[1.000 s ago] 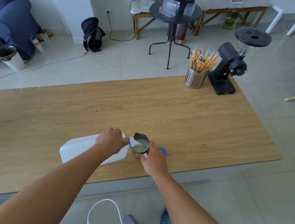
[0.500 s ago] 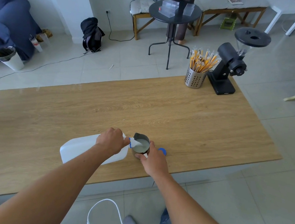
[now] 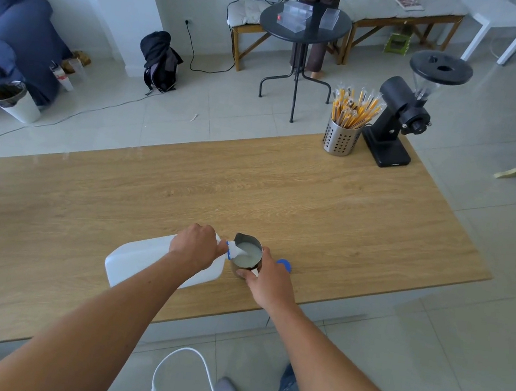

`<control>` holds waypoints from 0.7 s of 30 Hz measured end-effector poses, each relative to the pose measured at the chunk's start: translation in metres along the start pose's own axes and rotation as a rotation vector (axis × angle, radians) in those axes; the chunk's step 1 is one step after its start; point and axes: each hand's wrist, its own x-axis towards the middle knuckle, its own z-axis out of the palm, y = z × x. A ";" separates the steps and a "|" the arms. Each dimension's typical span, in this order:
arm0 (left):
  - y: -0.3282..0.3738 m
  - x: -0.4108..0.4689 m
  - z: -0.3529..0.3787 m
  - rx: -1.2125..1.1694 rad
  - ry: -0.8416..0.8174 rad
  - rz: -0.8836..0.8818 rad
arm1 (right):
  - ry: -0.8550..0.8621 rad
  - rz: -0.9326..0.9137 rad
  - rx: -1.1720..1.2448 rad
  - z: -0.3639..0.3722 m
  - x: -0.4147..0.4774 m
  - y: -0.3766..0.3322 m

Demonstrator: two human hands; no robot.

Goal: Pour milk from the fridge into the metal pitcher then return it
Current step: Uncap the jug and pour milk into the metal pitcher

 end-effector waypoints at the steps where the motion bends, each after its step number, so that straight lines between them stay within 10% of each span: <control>1: 0.000 0.000 0.000 -0.004 -0.001 -0.001 | 0.001 -0.003 0.002 -0.001 0.000 -0.001; 21: -0.001 -0.001 -0.003 -0.014 -0.018 -0.004 | -0.010 0.014 0.008 0.000 -0.001 -0.001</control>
